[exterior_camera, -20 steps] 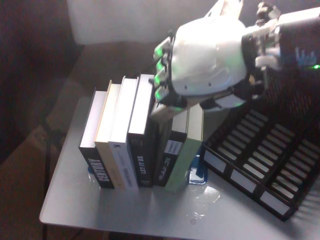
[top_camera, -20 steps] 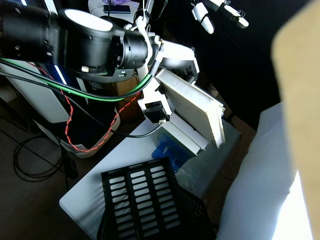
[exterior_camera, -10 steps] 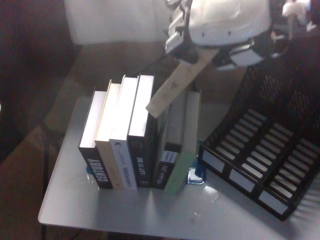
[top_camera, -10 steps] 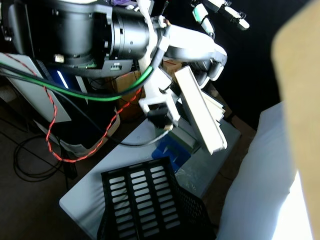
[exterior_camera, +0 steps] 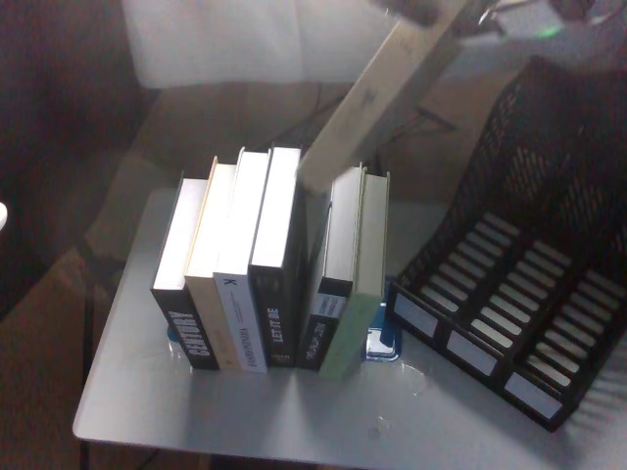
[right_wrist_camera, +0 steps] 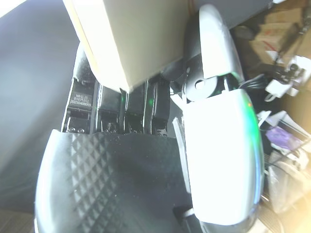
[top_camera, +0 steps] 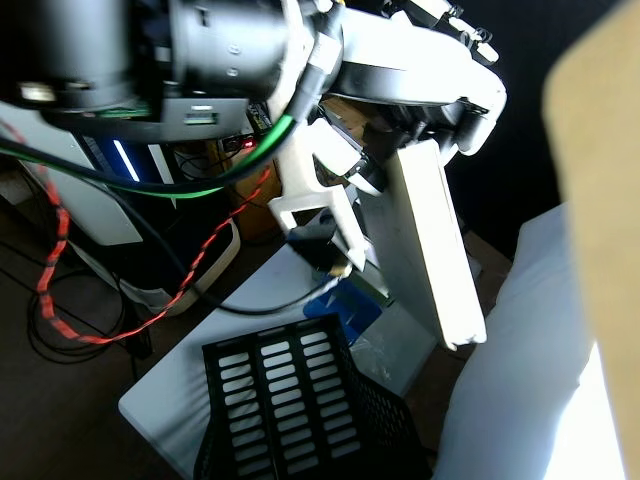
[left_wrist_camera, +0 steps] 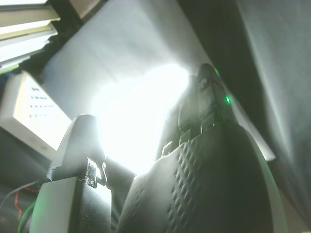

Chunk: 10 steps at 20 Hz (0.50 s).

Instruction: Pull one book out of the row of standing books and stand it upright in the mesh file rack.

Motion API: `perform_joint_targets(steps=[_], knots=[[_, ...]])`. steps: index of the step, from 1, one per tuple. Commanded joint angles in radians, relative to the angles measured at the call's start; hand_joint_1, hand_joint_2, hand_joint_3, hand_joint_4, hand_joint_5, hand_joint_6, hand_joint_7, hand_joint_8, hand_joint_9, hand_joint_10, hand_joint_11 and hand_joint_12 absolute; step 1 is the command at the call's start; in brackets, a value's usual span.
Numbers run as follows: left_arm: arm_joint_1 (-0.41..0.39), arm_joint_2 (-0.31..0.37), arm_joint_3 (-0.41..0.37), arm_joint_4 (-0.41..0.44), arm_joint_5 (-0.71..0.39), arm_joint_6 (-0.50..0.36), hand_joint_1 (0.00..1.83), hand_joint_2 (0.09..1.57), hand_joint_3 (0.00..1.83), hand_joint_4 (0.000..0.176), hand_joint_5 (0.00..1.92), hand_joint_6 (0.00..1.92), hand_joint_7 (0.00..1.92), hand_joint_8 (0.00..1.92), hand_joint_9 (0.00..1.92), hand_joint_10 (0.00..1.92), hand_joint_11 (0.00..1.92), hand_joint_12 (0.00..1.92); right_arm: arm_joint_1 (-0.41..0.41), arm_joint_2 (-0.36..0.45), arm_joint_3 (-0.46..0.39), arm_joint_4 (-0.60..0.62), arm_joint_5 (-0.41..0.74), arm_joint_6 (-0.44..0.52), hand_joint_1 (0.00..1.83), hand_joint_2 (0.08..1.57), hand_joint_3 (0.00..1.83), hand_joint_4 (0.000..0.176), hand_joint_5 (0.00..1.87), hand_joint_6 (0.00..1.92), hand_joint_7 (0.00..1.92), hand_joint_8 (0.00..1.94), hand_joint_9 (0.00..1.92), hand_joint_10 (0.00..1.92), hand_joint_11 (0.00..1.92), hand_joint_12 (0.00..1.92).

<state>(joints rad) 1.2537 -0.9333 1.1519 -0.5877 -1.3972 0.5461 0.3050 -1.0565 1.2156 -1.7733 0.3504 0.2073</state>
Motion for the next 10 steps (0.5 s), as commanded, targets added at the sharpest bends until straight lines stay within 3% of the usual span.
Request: perform_joint_targets(steps=[1,4,5,7,9,10], knots=[[-0.010,0.002,0.007,-0.011,-0.115,-0.003,0.61,1.42,0.00,0.021,0.01,0.00,0.00,0.00,0.00,0.00,0.00,0.00,0.036,0.022,-0.007,0.037,-0.034,-0.012,1.33,1.25,0.00,0.000,0.77,1.37,0.78,1.35,0.56,1.59,0.02,1.92],[-0.011,0.001,0.006,-0.009,-0.113,-0.002,0.58,1.43,0.00,0.025,0.00,0.00,0.00,0.00,0.00,0.00,0.00,0.00,0.094,0.057,-0.032,0.015,-0.055,-0.024,1.32,1.26,0.00,0.000,0.74,1.35,0.73,1.40,0.58,1.68,0.08,1.92],[-0.011,0.001,0.006,-0.009,-0.112,-0.002,0.58,1.43,0.00,0.019,0.00,0.00,0.00,0.00,0.00,0.00,0.00,0.00,0.112,0.072,-0.044,0.000,-0.064,-0.024,1.33,1.25,0.00,0.000,0.72,1.34,0.74,1.36,0.65,1.66,0.25,1.92],[-0.014,0.000,0.005,-0.008,-0.110,-0.002,0.58,1.43,0.00,0.022,0.00,0.00,0.00,0.00,0.00,0.00,0.00,0.00,0.149,0.114,-0.074,-0.031,-0.079,-0.024,1.34,1.23,0.00,0.000,0.69,1.34,0.83,1.27,0.71,1.57,0.18,1.92],[-0.014,0.000,0.003,-0.007,-0.108,-0.002,0.60,1.42,0.00,0.014,0.01,0.00,0.00,0.00,0.00,0.00,0.00,0.00,0.160,0.149,-0.103,-0.073,-0.093,-0.017,1.35,1.21,0.00,0.000,0.71,1.32,0.86,1.22,0.74,1.50,0.24,1.92],[-0.014,0.000,0.002,-0.007,-0.107,-0.002,0.63,1.42,0.00,0.012,0.00,0.00,0.00,0.00,0.00,0.00,0.00,0.00,0.162,0.159,-0.112,-0.113,-0.096,0.002,1.34,1.21,0.00,0.000,0.72,1.34,0.85,1.24,0.71,1.51,0.14,1.92]])
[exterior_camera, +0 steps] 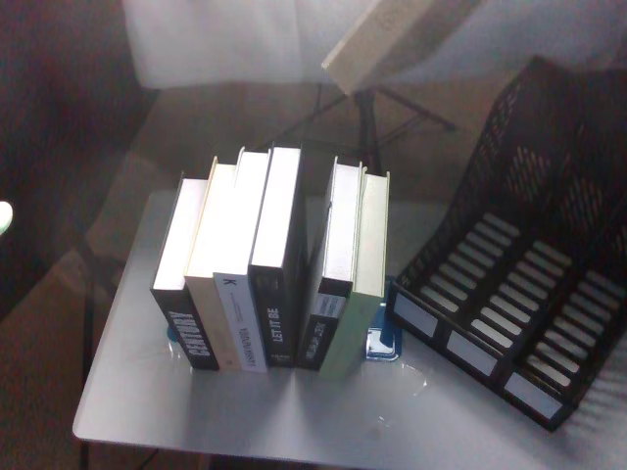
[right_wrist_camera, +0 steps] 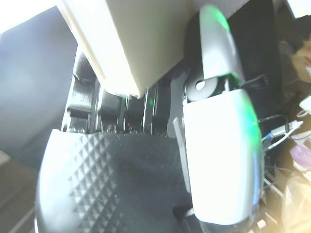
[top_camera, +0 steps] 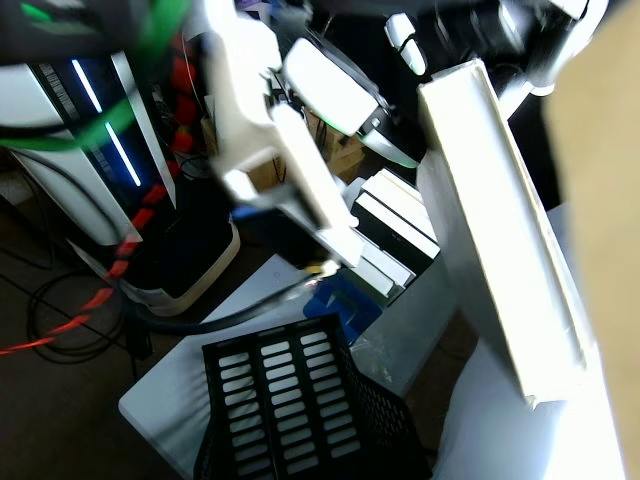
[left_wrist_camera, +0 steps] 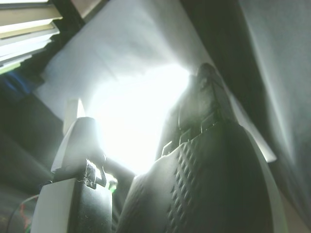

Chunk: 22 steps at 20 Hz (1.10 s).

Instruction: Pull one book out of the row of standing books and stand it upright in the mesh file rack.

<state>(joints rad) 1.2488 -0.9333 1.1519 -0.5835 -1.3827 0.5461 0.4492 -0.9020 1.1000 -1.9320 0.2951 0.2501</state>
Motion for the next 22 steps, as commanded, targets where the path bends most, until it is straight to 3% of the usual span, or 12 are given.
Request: perform_joint_targets(steps=[1,4,5,9,11,13,15,16,17,20,21,22], knots=[[-0.009,0.001,0.002,-0.011,-0.121,-0.002,0.65,1.41,0.00,0.003,0.01,0.00,0.00,0.00,0.00,0.00,0.00,0.00,0.026,0.017,-0.006,-0.043,-0.041,0.033,1.34,1.22,0.00,0.000,0.74,1.35,0.83,1.27,0.67,1.53,0.04,1.92],[-0.009,0.001,-0.001,-0.010,-0.119,-0.002,0.69,1.40,0.00,0.000,0.04,0.01,0.00,0.00,0.00,0.00,0.00,0.00,0.087,0.053,-0.036,-0.339,-0.022,0.284,1.34,1.22,0.00,0.000,0.79,1.27,0.82,1.30,0.64,1.58,0.11,1.92],[-0.012,0.001,-0.002,-0.007,-0.116,-0.002,0.69,1.40,0.00,0.000,0.04,0.01,0.00,0.00,0.00,0.00,0.00,0.00,0.097,0.068,-0.048,-0.421,-0.015,0.356,1.35,1.21,0.00,0.000,0.79,1.25,0.84,1.25,0.68,1.56,0.21,1.92],[-0.012,-0.002,-0.004,-0.007,-0.111,-0.002,0.69,1.39,0.00,0.000,0.03,0.01,0.00,0.00,0.00,0.00,0.00,0.00,0.084,0.081,-0.048,-0.578,0.006,0.495,1.35,1.19,0.00,0.000,0.80,1.29,0.87,1.17,0.71,1.47,0.28,1.88],[-0.012,0.000,-0.007,-0.007,-0.110,-0.002,0.71,1.40,0.00,0.000,0.02,0.00,0.00,0.00,0.00,0.00,0.00,0.00,0.055,0.081,-0.043,-0.620,0.009,0.535,1.33,1.24,0.01,0.000,0.79,1.26,0.74,1.37,0.59,1.66,0.31,1.92],[-0.012,0.000,-0.014,-0.012,-0.109,-0.002,0.76,1.39,0.00,0.000,0.03,0.00,0.00,0.00,0.00,0.00,0.00,0.00,0.016,0.074,-0.028,-0.646,0.015,0.573,1.34,1.23,0.00,0.000,0.71,1.32,0.75,1.36,0.71,1.62,0.58,1.92],[-0.008,0.005,-0.022,-0.017,-0.113,-0.001,0.77,1.39,0.00,0.000,0.03,0.01,0.00,0.00,0.00,0.00,0.00,0.00,-0.030,0.047,-0.001,-0.646,0.014,0.582,1.34,1.23,0.00,0.000,0.69,1.29,0.76,1.35,0.73,1.63,0.60,1.92],[-0.005,0.009,-0.026,-0.019,-0.117,-0.001,0.78,1.39,0.00,0.000,0.03,0.00,0.00,0.00,0.00,0.00,0.00,0.00,-0.045,0.031,0.011,-0.648,0.014,0.590,1.35,1.22,0.00,0.000,0.75,1.08,0.80,1.36,0.76,1.70,0.74,1.92],[-0.002,0.012,-0.028,-0.021,-0.122,-0.001,0.78,1.39,0.00,0.000,0.03,0.00,0.00,0.00,0.00,0.00,0.00,0.00,-0.059,0.018,0.023,-0.648,0.009,0.597,1.36,1.21,0.00,0.000,0.76,1.03,0.83,1.32,0.79,1.67,0.79,1.92],[-0.001,0.011,-0.029,-0.022,-0.120,0.000,0.85,1.37,0.00,0.000,0.05,0.01,0.00,0.00,0.00,0.00,0.00,0.00,-0.101,-0.012,0.044,-0.654,0.004,0.598,1.35,1.21,0.00,0.000,0.79,1.24,0.81,1.27,0.69,1.55,0.47,1.85],[-0.001,0.010,-0.029,-0.022,-0.118,0.000,0.85,1.38,0.00,0.000,0.04,0.01,0.00,0.00,0.00,0.00,0.00,0.00,-0.114,-0.019,0.048,-0.654,0.001,0.598,1.34,1.23,0.00,0.000,0.79,1.10,0.76,1.41,0.67,1.67,0.59,1.90],[-0.001,0.009,-0.029,-0.022,-0.116,0.000,0.85,1.38,0.00,0.000,0.04,0.01,0.00,0.00,0.00,0.00,0.00,0.00,-0.125,-0.025,0.052,-0.654,-0.002,0.598,1.34,1.23,0.00,0.000,0.79,1.10,0.76,1.41,0.67,1.67,0.59,1.90]])
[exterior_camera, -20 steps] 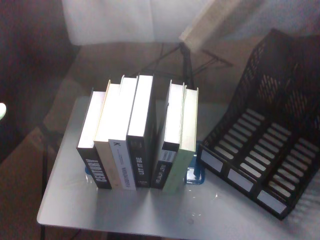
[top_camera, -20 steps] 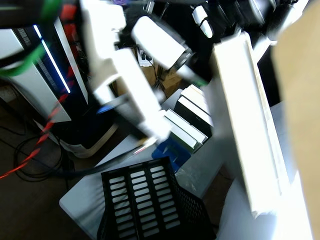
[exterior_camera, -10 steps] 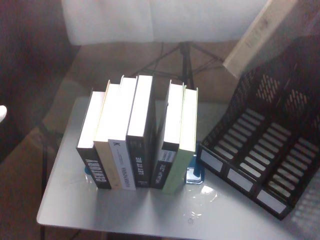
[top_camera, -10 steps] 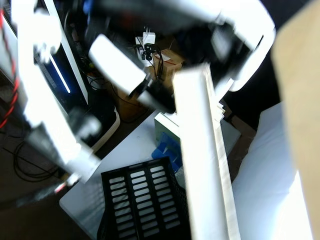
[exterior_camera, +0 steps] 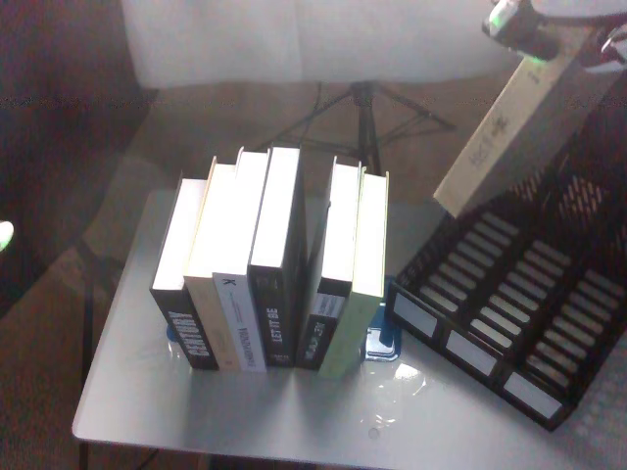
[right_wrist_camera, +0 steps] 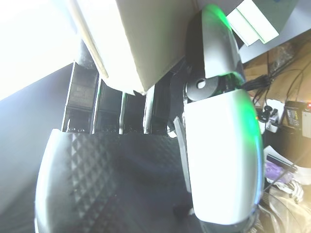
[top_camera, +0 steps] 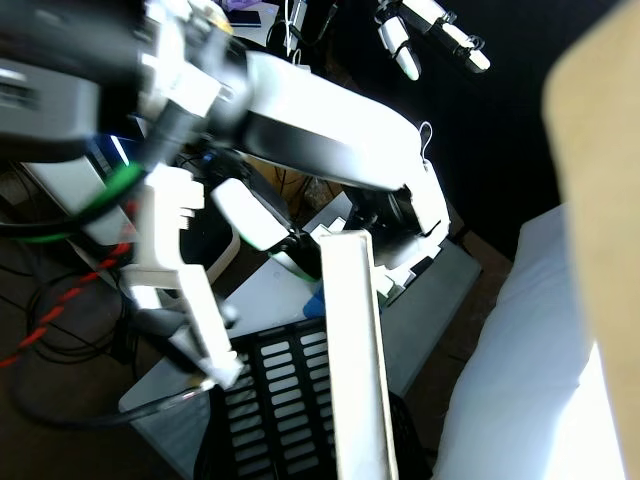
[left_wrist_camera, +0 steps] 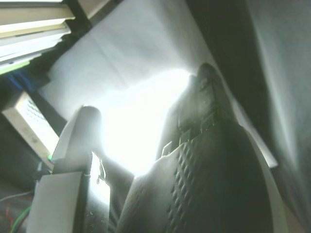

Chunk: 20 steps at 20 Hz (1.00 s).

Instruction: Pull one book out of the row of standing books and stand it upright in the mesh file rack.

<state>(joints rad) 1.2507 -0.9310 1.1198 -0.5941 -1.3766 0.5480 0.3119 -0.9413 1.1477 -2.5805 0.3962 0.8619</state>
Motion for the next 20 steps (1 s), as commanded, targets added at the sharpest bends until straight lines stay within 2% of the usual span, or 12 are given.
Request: perform_joint_targets(steps=[1,3,5,6,8,9,10,13,14,16,18,20], knots=[[-0.003,0.005,0.003,-0.011,-0.118,-0.003,0.86,1.37,0.00,0.000,0.04,0.01,0.00,0.00,0.00,0.00,0.00,0.00,0.003,0.012,0.006,-0.005,-0.107,-0.014,1.33,1.23,0.00,0.000,0.81,1.22,0.71,1.35,0.64,1.66,0.52,1.92],[-0.003,0.003,0.003,-0.010,-0.113,-0.003,0.84,1.38,0.00,0.000,0.05,0.00,0.00,0.00,0.00,0.00,0.00,0.00,-0.019,0.003,0.014,-0.004,-0.118,-0.013,1.34,1.23,0.00,0.000,0.75,1.35,0.73,1.30,0.70,1.60,0.54,1.91],[-0.002,0.003,0.003,-0.010,-0.115,-0.003,0.83,1.37,0.00,0.000,0.05,0.01,0.00,0.00,0.00,0.00,0.00,0.00,-0.042,-0.010,0.023,-0.003,-0.128,-0.013,1.34,1.23,0.00,0.000,0.76,1.25,0.73,1.39,0.70,1.62,0.62,1.92],[-0.002,0.004,0.003,-0.010,-0.116,-0.003,0.83,1.37,0.00,0.000,0.06,0.01,0.00,0.00,0.00,0.00,0.00,0.00,-0.054,-0.019,0.027,-0.003,-0.137,-0.013,1.23,1.24,0.00,0.000,0.76,1.16,0.76,1.59,0.81,1.79,0.77,1.92],[-0.002,0.002,0.003,-0.010,-0.119,-0.004,0.82,1.37,0.00,0.000,0.05,0.00,0.00,0.00,0.00,0.00,0.00,0.00,-0.074,-0.032,0.035,0.003,-0.150,-0.013,1.30,1.24,0.01,0.000,0.69,1.33,0.73,1.42,0.75,1.63,0.67,1.89],[-0.001,0.001,0.003,-0.010,-0.120,-0.004,0.82,1.37,0.00,0.000,0.05,0.00,0.00,0.00,0.00,0.00,0.00,0.00,-0.084,-0.040,0.040,0.004,-0.151,-0.013,1.18,1.26,0.02,0.000,0.66,1.38,0.76,1.50,0.81,1.62,0.75,1.88],[-0.001,0.000,0.004,-0.010,-0.120,-0.004,0.82,1.37,0.00,0.000,0.05,0.00,0.00,0.00,0.00,0.00,0.00,0.00,-0.093,-0.045,0.044,0.004,-0.150,-0.013,1.16,1.26,0.02,0.000,0.71,1.30,0.72,1.60,0.71,1.71,0.66,1.91],[0.000,-0.008,0.010,-0.010,-0.117,-0.006,0.80,1.38,0.00,0.000,0.06,0.00,0.00,0.00,0.00,0.00,0.00,0.00,-0.124,-0.072,0.067,0.005,-0.152,-0.018,1.05,1.37,0.03,0.000,0.48,1.66,0.60,1.74,0.75,1.64,0.86,1.82],[0.000,-0.010,0.012,-0.011,-0.117,-0.008,0.81,1.38,0.00,0.000,0.06,0.01,0.00,0.00,0.00,0.00,0.00,0.00,-0.129,-0.077,0.072,0.006,-0.153,-0.018,1.04,1.38,0.02,0.000,0.46,1.74,0.61,1.64,0.75,1.57,0.83,1.81],[0.001,-0.013,0.014,-0.011,-0.116,-0.010,0.82,1.38,0.00,0.000,0.06,0.01,0.00,0.00,0.00,0.00,0.00,0.00,-0.143,-0.090,0.083,0.006,-0.155,-0.018,1.28,1.31,0.00,0.000,0.52,1.67,0.56,1.50,0.75,1.57,0.89,1.80],[0.001,-0.017,0.018,-0.011,-0.116,-0.010,0.77,1.38,0.00,0.000,0.05,0.00,0.00,0.00,0.00,0.00,0.00,0.00,-0.154,-0.103,0.100,-0.001,-0.154,-0.018,1.32,1.28,0.00,0.000,0.55,1.58,0.65,1.43,0.73,1.58,0.67,1.82],[0.002,-0.018,0.019,-0.012,-0.115,-0.011,0.76,1.38,0.00,0.000,0.04,0.00,0.00,0.00,0.00,0.00,0.00,0.00,-0.155,-0.111,0.112,-0.026,-0.140,-0.014,1.30,1.29,0.00,0.000,0.51,1.61,0.65,1.46,0.73,1.59,0.63,1.82]])
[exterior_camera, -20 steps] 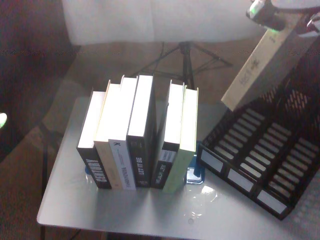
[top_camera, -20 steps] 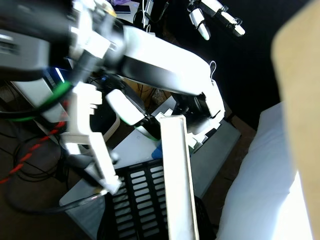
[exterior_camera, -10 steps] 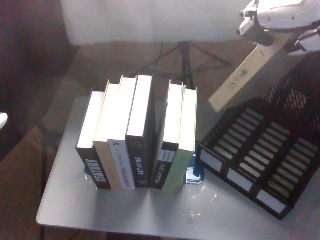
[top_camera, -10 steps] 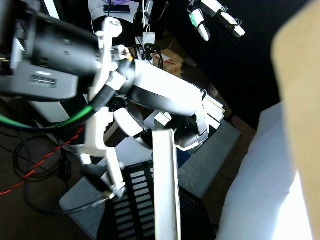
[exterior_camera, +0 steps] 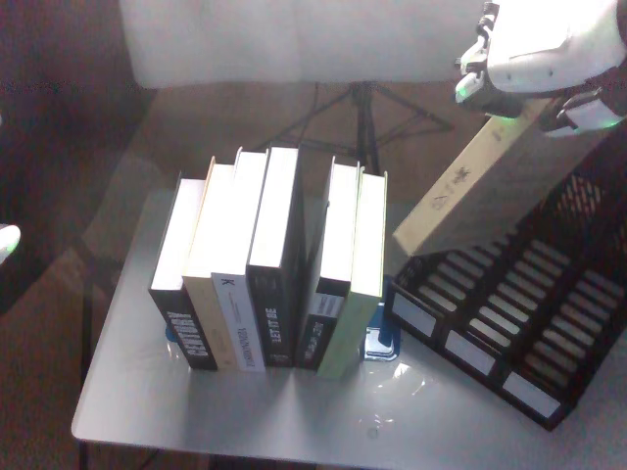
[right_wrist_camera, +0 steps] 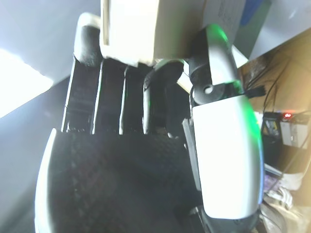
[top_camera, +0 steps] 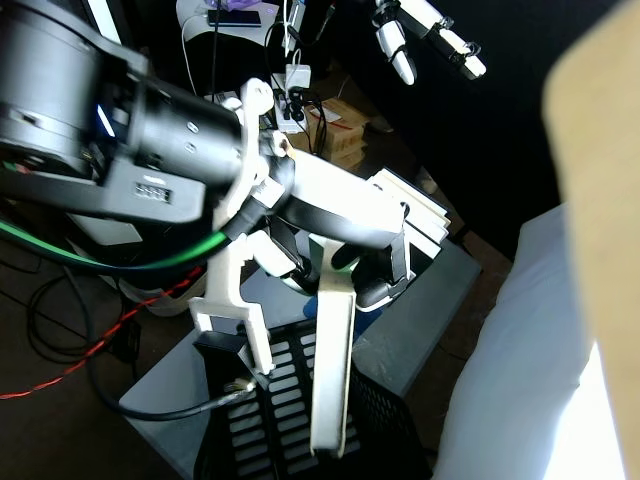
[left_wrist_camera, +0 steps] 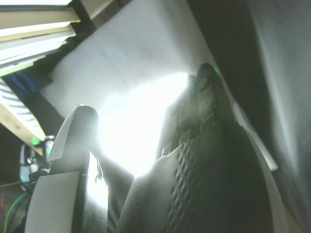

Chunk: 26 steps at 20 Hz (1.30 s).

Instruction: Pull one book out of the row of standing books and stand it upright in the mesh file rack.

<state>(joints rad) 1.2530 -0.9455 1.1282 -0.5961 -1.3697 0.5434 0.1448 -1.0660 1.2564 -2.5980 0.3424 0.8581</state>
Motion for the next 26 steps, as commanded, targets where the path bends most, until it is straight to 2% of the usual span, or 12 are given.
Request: perform_joint_targets(steps=[1,7,9,17,18,19,20,22,23,24,25,26], knots=[[0.000,-0.004,0.011,-0.010,-0.122,-0.006,0.76,1.38,0.00,0.000,0.04,0.00,0.00,0.00,0.00,0.00,0.00,0.00,0.012,0.013,0.005,-0.043,-0.080,0.012,1.31,1.29,0.00,0.000,0.53,1.58,0.66,1.44,0.72,1.59,0.61,1.81],[0.000,-0.012,0.017,-0.012,-0.119,-0.009,0.73,1.38,0.00,0.005,0.02,0.00,0.00,0.00,0.00,0.00,0.00,0.00,0.012,0.007,0.022,-0.213,-0.033,0.090,1.31,1.29,0.00,0.000,0.57,1.60,0.67,1.39,0.65,1.62,0.48,1.80],[0.000,-0.013,0.019,-0.012,-0.121,-0.009,0.72,1.39,0.00,0.009,0.02,0.00,0.00,0.00,0.00,0.00,0.00,0.00,0.003,-0.012,0.039,-0.219,-0.033,0.090,1.34,1.22,0.00,0.000,0.69,1.35,0.80,1.27,0.77,1.48,0.64,1.74],[0.000,-0.023,0.034,-0.011,-0.128,-0.020,0.64,1.40,0.00,0.000,0.02,0.01,0.00,0.00,0.00,0.00,0.00,0.00,0.003,-0.048,0.091,-0.244,-0.033,0.091,1.35,1.21,0.00,0.000,0.71,1.23,0.83,1.26,0.79,1.49,0.68,1.74],[0.000,-0.024,0.036,-0.010,-0.130,-0.020,0.64,1.40,0.00,0.000,0.03,0.01,0.00,0.00,0.00,0.00,0.00,0.00,0.002,-0.050,0.091,-0.244,-0.033,0.091,1.30,1.31,0.01,0.000,0.54,1.44,0.66,1.50,0.58,1.81,0.42,1.88],[0.000,-0.024,0.037,-0.009,-0.134,-0.020,0.64,1.40,0.00,0.000,0.03,0.01,0.00,0.00,0.00,0.00,0.00,0.00,0.002,-0.050,0.090,-0.247,-0.033,0.091,1.30,1.31,0.01,0.000,0.54,1.44,0.66,1.50,0.58,1.81,0.42,1.88],[0.000,-0.025,0.039,-0.009,-0.139,-0.021,0.62,1.40,0.00,0.000,0.03,0.01,0.00,0.00,0.00,0.00,0.00,0.00,0.002,-0.051,0.093,-0.254,-0.033,0.090,1.13,1.36,0.04,0.000,0.49,1.57,0.61,1.79,0.53,1.90,0.08,1.91],[0.000,-0.025,0.039,-0.006,-0.156,-0.022,0.61,1.41,0.01,0.000,0.03,0.00,0.00,0.00,0.00,0.00,0.00,0.00,0.002,-0.055,0.103,-0.257,-0.033,0.090,1.09,1.34,0.06,0.000,0.55,1.71,0.55,1.61,0.53,1.67,0.33,1.91],[0.000,-0.025,0.039,-0.004,-0.161,-0.025,0.60,1.41,0.01,0.000,0.04,0.01,0.00,0.00,0.00,0.00,0.00,0.00,0.002,-0.056,0.107,-0.257,-0.033,0.090,1.05,1.37,0.03,0.006,0.56,1.67,0.53,1.69,0.49,1.72,0.32,1.92],[0.000,-0.026,0.040,-0.001,-0.168,-0.026,0.63,1.41,0.00,0.000,0.05,0.01,0.00,0.00,0.00,0.00,0.00,0.00,0.002,-0.060,0.112,-0.258,-0.033,0.090,1.16,1.29,0.00,0.000,0.62,1.39,0.76,1.56,0.78,1.55,0.72,1.85],[-0.001,-0.027,0.041,0.001,-0.169,-0.026,0.59,1.42,0.01,0.000,0.04,0.00,0.00,0.00,0.00,0.00,0.00,0.00,0.002,-0.064,0.117,-0.258,-0.033,0.091,1.16,1.28,0.00,0.000,0.62,1.40,0.80,1.46,0.82,1.37,0.78,1.82],[-0.001,-0.028,0.042,0.002,-0.169,-0.028,0.55,1.43,0.01,0.000,0.03,0.00,0.00,0.00,0.00,0.00,0.00,0.00,0.002,-0.068,0.119,-0.258,-0.033,0.091,1.11,1.33,0.01,0.000,0.54,1.52,0.71,1.60,0.73,1.43,0.72,1.90]])
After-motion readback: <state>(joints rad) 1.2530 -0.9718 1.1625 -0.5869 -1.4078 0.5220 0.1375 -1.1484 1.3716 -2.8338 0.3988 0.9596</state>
